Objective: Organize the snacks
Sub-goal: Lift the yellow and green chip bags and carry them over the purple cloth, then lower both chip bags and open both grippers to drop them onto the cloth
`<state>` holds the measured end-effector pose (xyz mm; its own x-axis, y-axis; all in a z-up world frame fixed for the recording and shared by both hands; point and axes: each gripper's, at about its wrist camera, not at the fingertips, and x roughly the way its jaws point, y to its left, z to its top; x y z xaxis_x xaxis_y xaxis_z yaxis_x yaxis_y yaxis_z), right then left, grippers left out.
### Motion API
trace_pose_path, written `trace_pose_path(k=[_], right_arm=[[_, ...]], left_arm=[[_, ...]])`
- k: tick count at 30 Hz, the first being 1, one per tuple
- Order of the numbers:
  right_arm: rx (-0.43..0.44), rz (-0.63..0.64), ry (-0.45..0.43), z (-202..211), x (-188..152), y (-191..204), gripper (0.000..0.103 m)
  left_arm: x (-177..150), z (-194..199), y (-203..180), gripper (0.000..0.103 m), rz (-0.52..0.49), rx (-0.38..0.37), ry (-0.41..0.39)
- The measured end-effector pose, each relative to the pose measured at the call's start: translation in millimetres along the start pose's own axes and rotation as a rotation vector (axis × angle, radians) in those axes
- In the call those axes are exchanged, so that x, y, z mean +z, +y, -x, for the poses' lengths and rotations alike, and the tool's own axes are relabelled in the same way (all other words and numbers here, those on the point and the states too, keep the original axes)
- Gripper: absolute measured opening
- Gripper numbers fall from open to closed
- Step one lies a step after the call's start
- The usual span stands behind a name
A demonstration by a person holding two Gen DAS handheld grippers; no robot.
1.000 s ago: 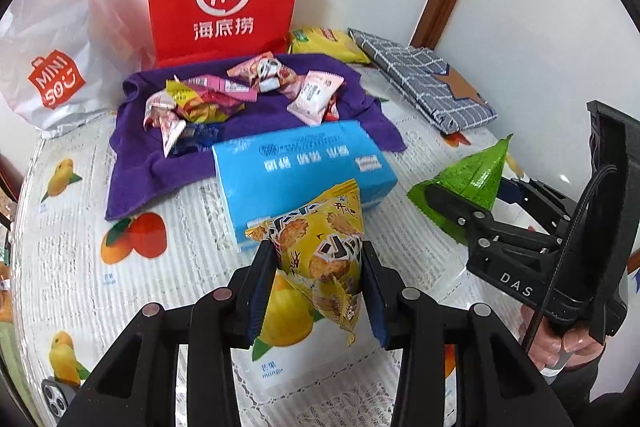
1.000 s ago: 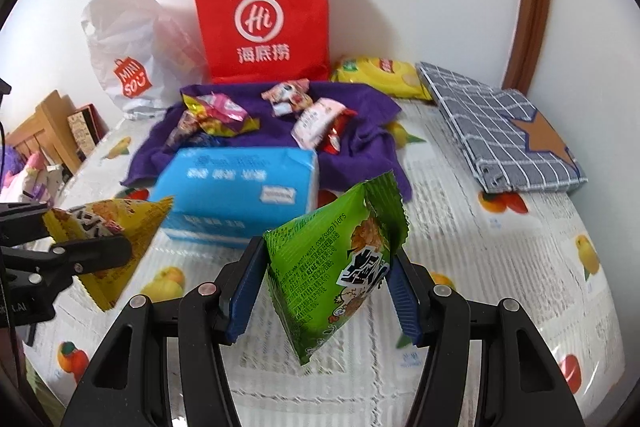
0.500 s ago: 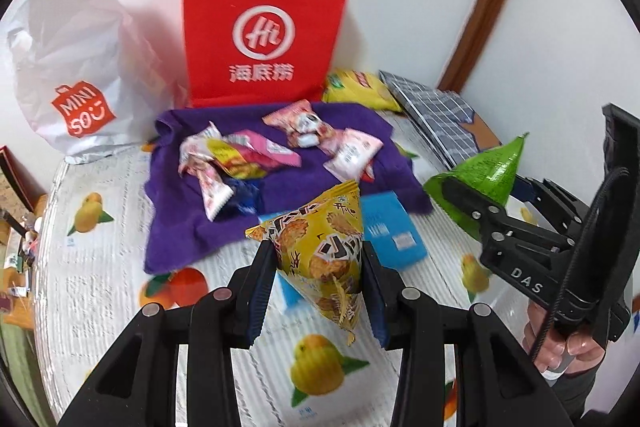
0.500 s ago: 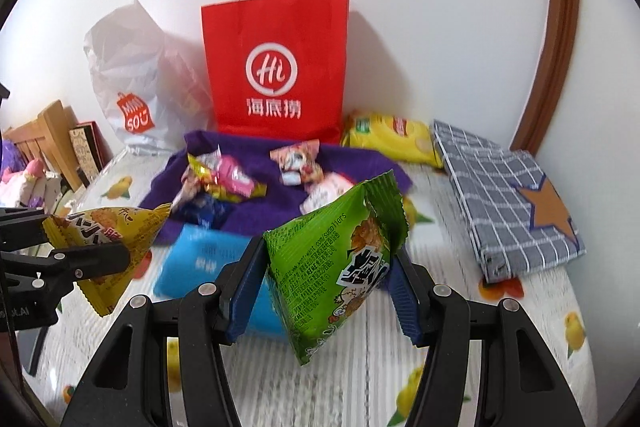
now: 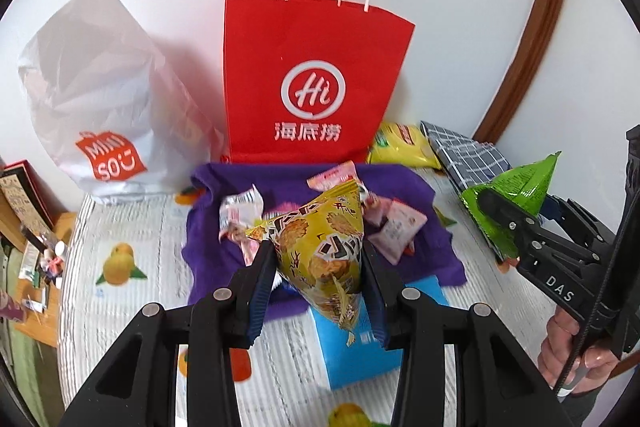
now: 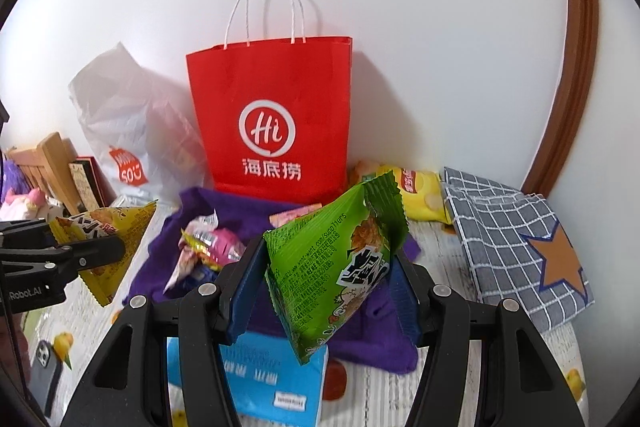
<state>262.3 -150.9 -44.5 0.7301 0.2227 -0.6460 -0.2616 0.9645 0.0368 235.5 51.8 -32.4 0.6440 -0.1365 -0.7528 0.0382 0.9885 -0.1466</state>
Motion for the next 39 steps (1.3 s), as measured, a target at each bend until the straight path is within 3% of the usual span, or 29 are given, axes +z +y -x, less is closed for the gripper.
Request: trace_pose_path(k=[23, 28, 39], right_arm=[[0.047, 0.029, -0.040, -49.5, 54.0, -2.0, 0.059], [-0.008, 0.056, 0.029, -77.3, 47.6, -2.0, 0.058], [-0.009, 0.053, 0.122, -113.0, 41.2, -13.5, 0.058]], left_arm=[[54.1, -52.1, 4.3, 0.039, 0.007, 0.002, -0.028], [57.0, -77.1, 14.8, 0.039, 0.015, 0.012, 0.012], [52.0, -99.6, 37.2, 0.039, 0.081, 0.057, 0.062]])
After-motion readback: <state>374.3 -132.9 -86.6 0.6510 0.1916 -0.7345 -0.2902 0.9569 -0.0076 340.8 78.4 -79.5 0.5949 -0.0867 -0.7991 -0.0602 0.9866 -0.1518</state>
